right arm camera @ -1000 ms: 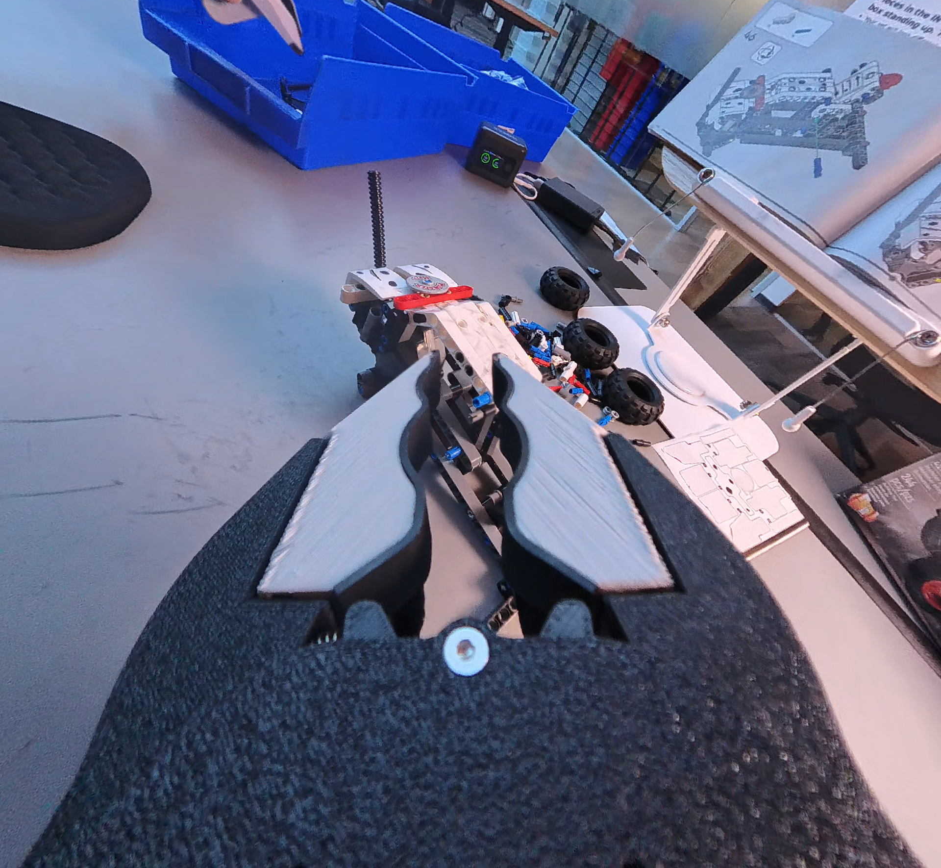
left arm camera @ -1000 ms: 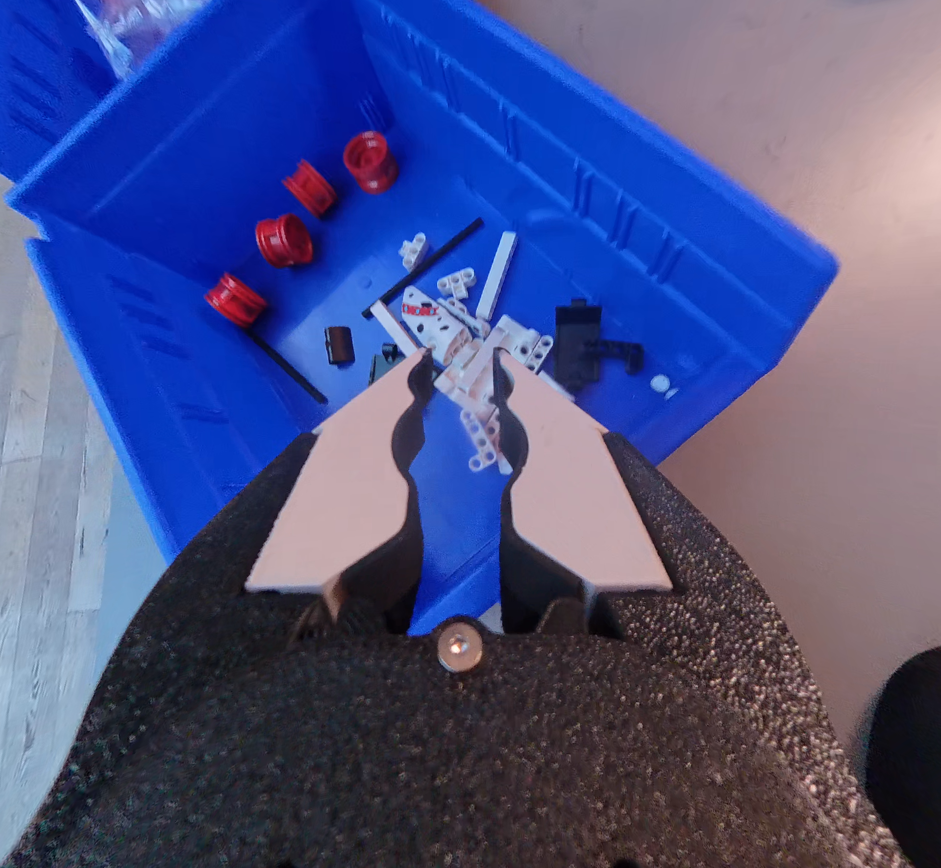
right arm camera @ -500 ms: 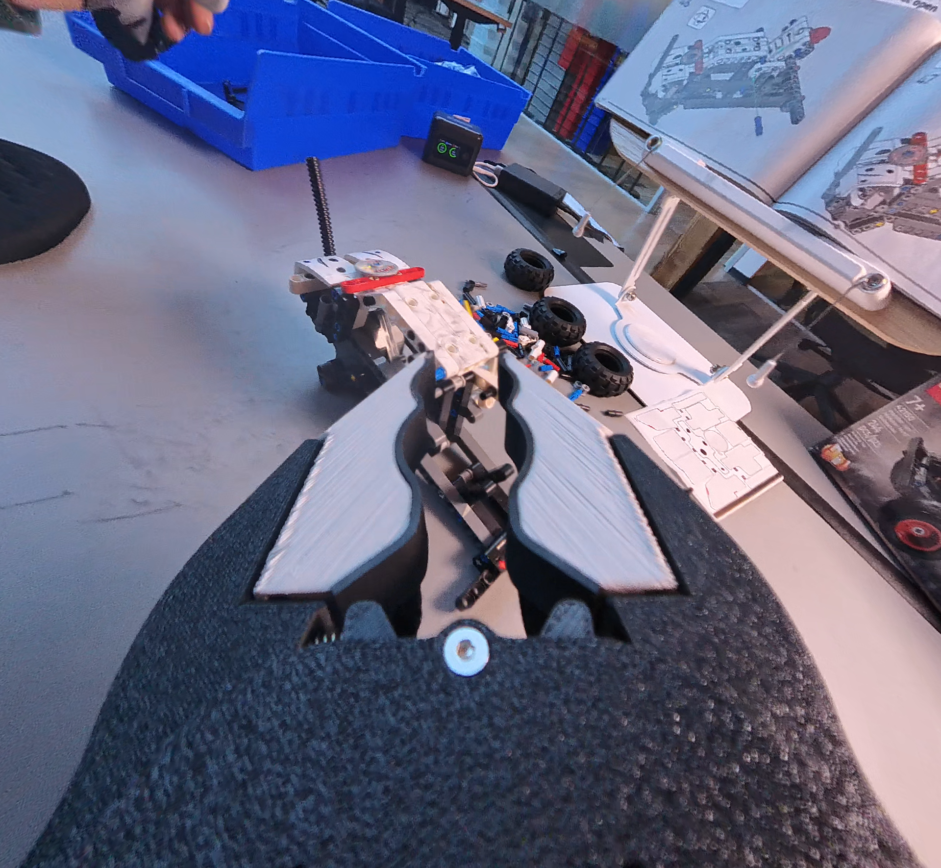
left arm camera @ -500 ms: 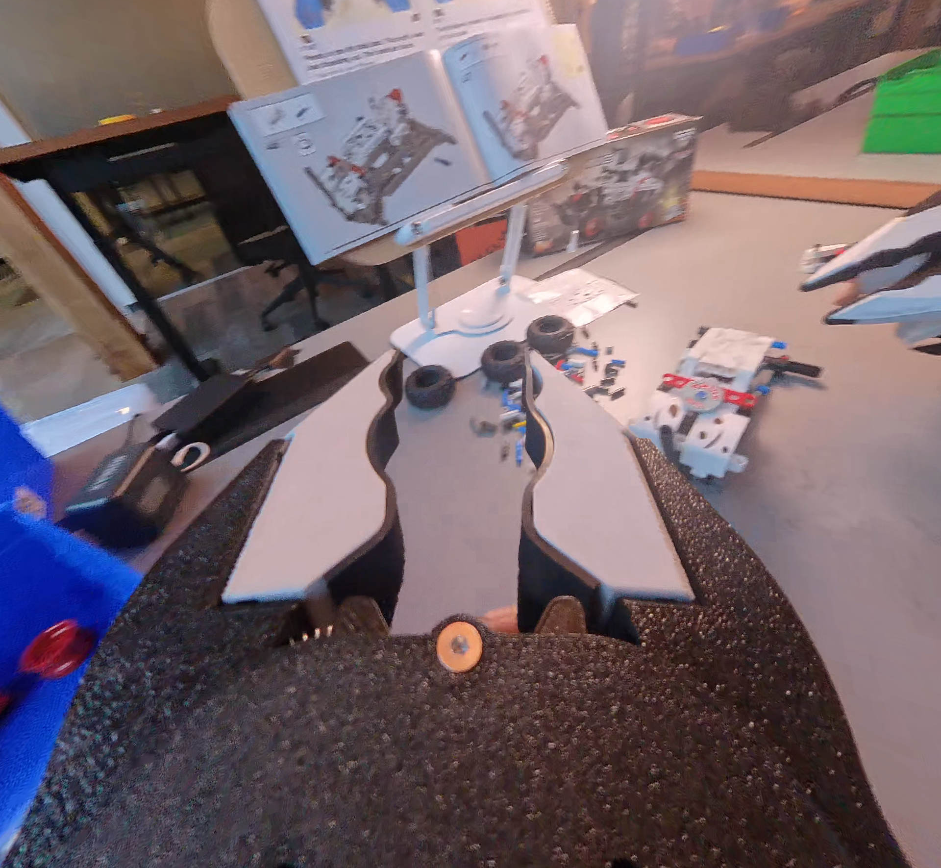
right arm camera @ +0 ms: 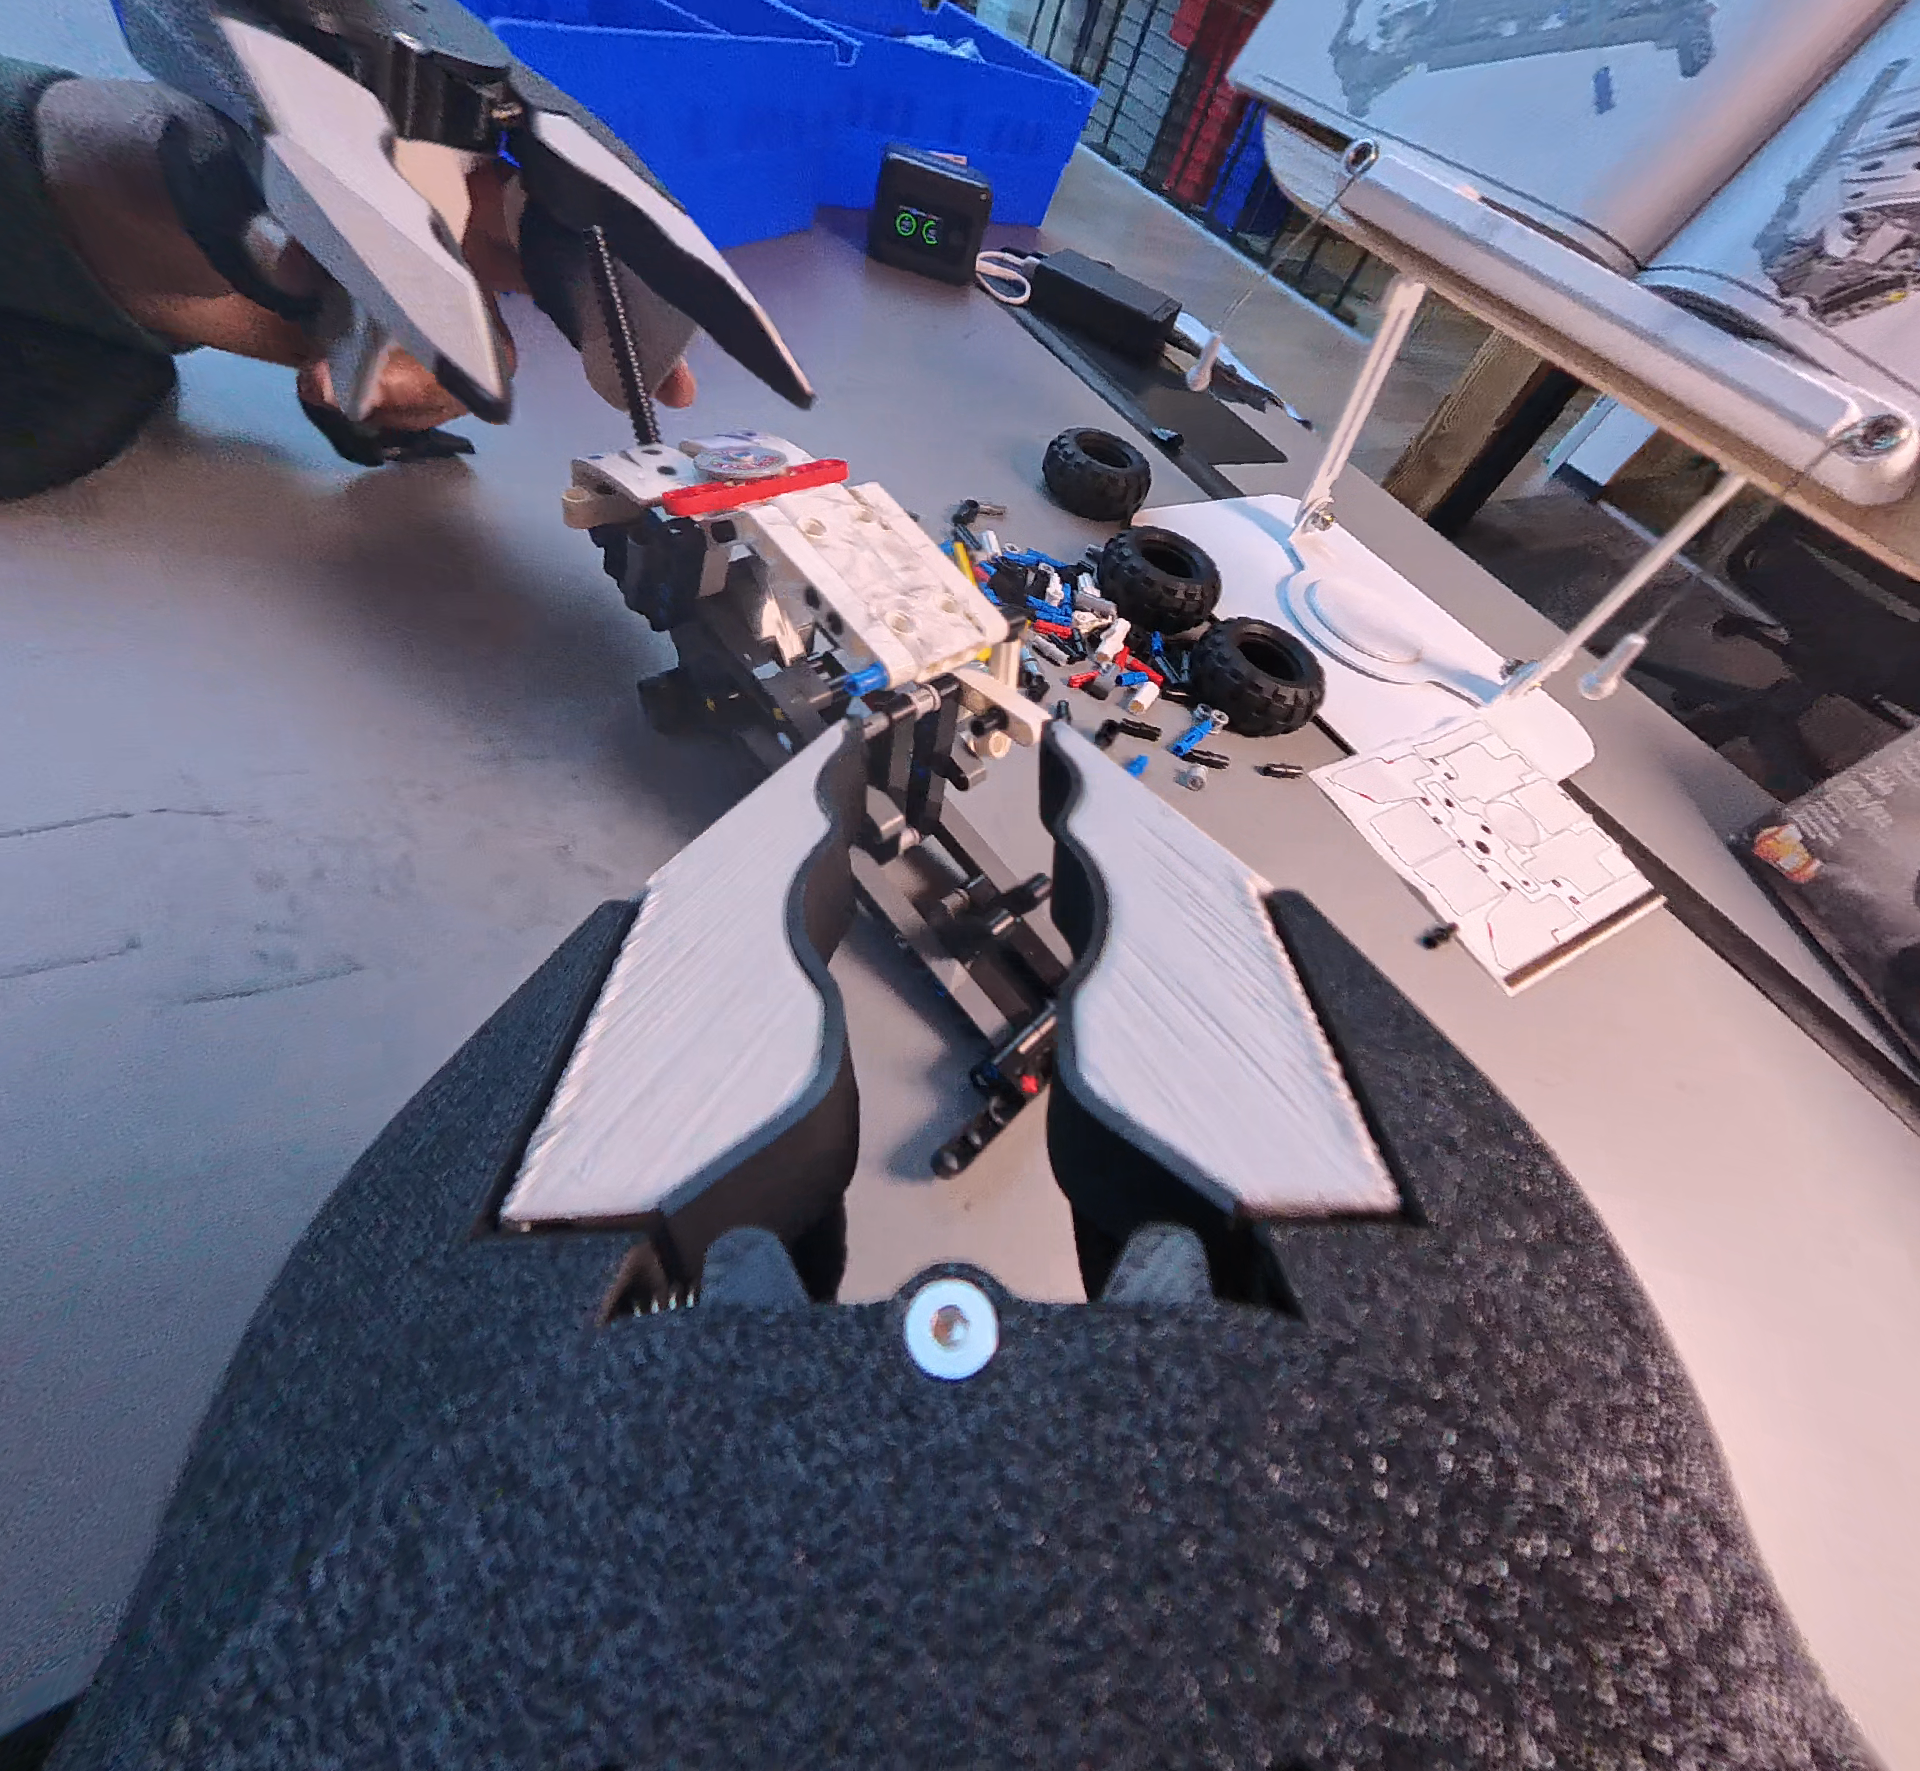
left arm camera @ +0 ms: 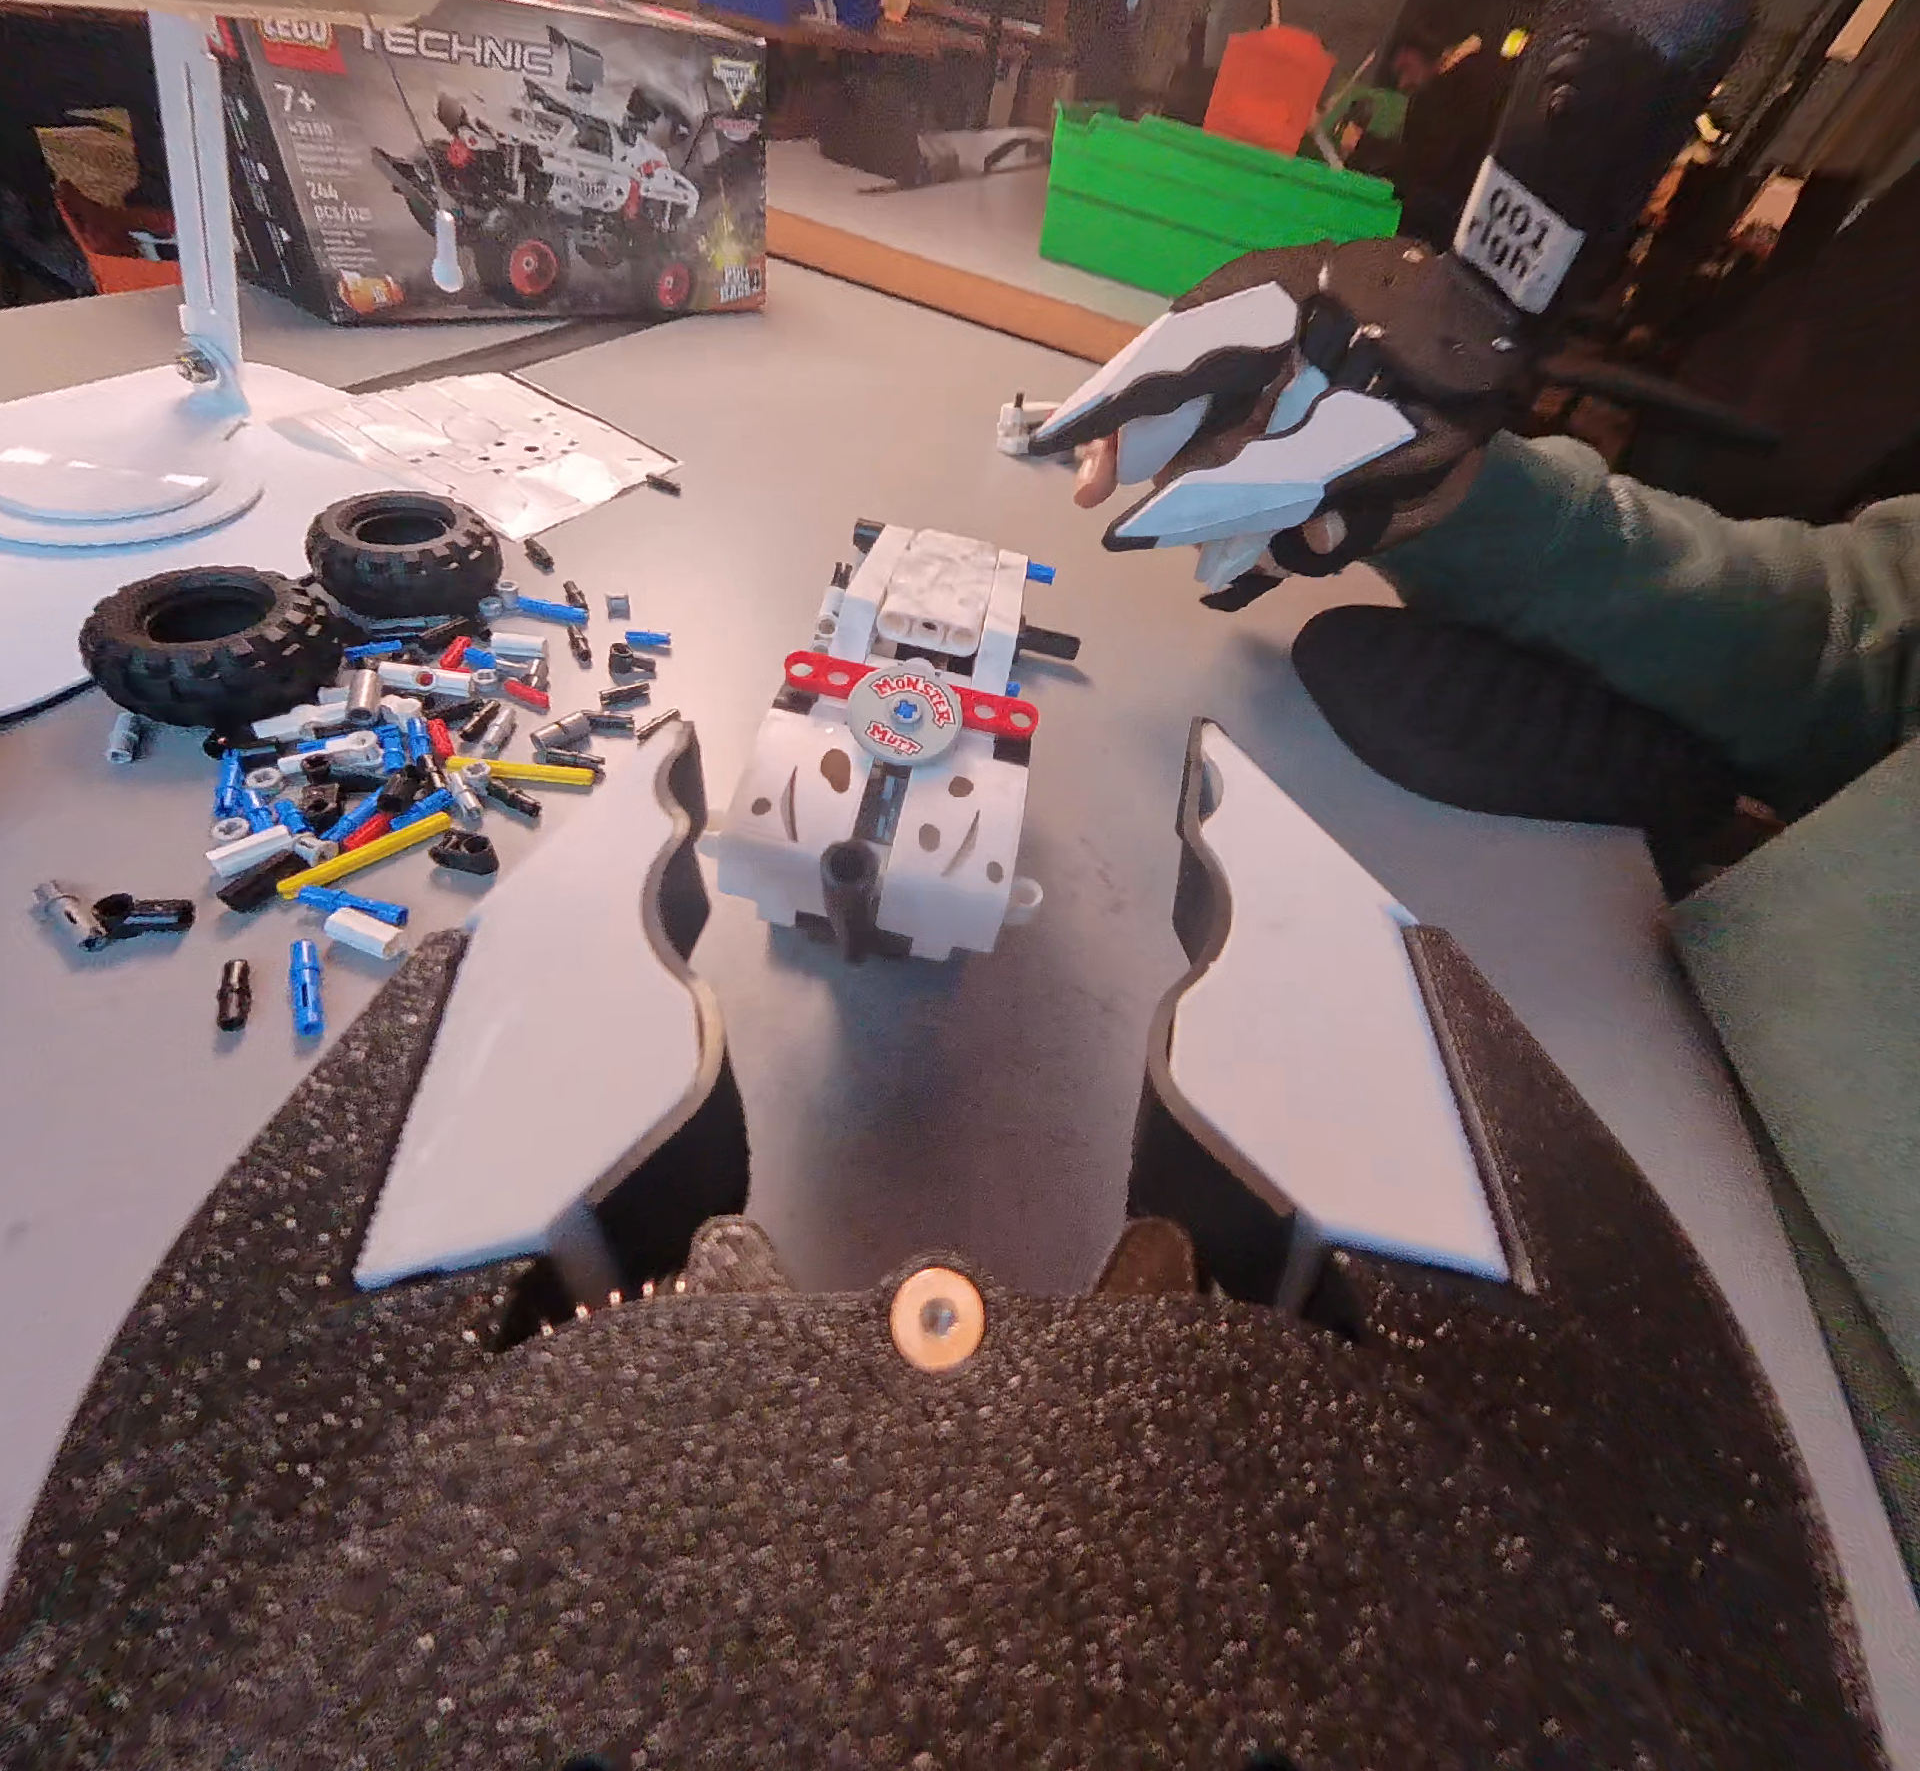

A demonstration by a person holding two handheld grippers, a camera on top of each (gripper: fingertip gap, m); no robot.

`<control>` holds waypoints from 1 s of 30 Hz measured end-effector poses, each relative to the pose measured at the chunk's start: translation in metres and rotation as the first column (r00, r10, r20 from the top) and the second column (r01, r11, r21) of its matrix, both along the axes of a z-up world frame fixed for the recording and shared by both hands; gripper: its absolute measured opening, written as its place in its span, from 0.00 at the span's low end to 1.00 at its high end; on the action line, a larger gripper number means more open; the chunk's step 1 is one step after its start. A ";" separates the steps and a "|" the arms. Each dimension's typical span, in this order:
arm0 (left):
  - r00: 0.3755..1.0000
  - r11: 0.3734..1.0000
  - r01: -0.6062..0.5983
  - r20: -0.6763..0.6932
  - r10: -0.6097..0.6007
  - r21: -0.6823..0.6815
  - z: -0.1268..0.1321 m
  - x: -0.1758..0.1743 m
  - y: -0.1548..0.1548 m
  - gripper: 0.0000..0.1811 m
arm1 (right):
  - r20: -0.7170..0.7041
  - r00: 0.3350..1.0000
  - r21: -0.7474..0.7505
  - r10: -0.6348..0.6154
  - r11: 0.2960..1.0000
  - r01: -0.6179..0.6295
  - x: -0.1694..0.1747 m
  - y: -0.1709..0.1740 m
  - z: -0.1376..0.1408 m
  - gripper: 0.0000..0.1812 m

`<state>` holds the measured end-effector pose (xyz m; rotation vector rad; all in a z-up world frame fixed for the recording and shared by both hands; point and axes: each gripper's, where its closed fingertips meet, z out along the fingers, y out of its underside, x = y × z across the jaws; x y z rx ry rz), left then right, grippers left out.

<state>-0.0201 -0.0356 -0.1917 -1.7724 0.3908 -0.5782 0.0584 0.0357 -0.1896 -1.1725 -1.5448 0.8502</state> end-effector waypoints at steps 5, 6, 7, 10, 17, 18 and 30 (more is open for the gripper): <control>0.988 0.998 0.001 -0.154 -0.010 -0.058 -0.021 0.014 0.021 0.49 | 0.005 1.000 0.061 0.013 0.998 -0.013 -0.015 -0.021 -0.005 0.14; 0.983 0.998 -0.016 -0.186 0.006 -0.053 -0.023 0.013 0.025 0.45 | 0.005 1.000 0.077 0.009 0.997 -0.010 -0.016 -0.023 -0.006 0.14; 0.977 0.998 -0.040 -0.212 0.029 -0.050 -0.024 0.011 0.028 0.39 | 0.004 1.000 0.099 0.001 0.995 -0.001 -0.018 -0.023 -0.006 0.14; 0.975 0.997 -0.061 -0.215 0.051 -0.041 -0.024 0.010 0.028 0.37 | 0.012 1.000 0.155 -0.027 0.988 0.025 -0.019 -0.022 -0.010 0.12; 0.972 0.998 -0.058 -0.230 0.051 -0.026 -0.024 0.016 0.015 0.37 | 0.020 0.998 0.151 -0.052 0.987 0.049 -0.021 -0.020 -0.014 0.10; 0.973 0.998 -0.051 -0.228 0.044 -0.025 -0.024 0.018 0.013 0.37 | 0.017 0.998 0.151 -0.054 0.987 0.050 -0.021 -0.019 -0.014 0.10; 0.975 0.999 -0.034 -0.222 0.026 -0.030 -0.025 0.021 0.009 0.43 | 0.009 0.999 0.153 -0.054 0.987 0.052 -0.021 -0.019 -0.014 0.08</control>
